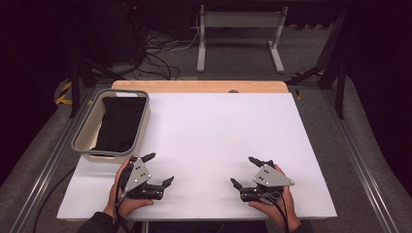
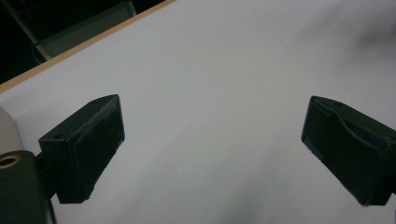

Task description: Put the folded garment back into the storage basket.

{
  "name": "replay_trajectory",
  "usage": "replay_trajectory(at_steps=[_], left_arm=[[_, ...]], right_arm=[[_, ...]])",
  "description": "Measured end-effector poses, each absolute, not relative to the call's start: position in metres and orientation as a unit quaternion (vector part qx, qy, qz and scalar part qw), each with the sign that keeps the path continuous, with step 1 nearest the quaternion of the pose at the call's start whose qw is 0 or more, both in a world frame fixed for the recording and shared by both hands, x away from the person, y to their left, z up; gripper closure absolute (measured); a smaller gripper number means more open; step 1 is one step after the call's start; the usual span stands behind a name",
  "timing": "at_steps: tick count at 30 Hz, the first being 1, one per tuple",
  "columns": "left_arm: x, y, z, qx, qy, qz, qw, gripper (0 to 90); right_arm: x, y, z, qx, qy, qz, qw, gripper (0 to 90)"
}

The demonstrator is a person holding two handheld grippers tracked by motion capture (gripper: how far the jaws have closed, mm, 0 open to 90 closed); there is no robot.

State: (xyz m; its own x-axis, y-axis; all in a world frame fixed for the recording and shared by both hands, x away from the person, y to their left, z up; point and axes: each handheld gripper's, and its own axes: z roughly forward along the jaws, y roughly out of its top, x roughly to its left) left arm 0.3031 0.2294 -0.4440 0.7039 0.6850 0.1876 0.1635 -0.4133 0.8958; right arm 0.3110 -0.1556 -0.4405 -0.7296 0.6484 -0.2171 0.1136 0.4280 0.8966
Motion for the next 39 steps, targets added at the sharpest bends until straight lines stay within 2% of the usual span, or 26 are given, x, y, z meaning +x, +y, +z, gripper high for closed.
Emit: replay_trajectory(at_steps=[29,39], left_arm=[[0.3046,0.2276,-0.4465,0.803,0.265,0.272,0.459,8.5],[0.3072,0.2278,-0.4463,0.802,0.267,0.271,0.461,8.8]], right_arm=[[0.3126,-0.1543,-0.4412,0.235,0.8,0.479,0.274,12.6],[0.3142,-0.1562,-0.4416,0.238,0.802,0.468,0.284,13.8]])
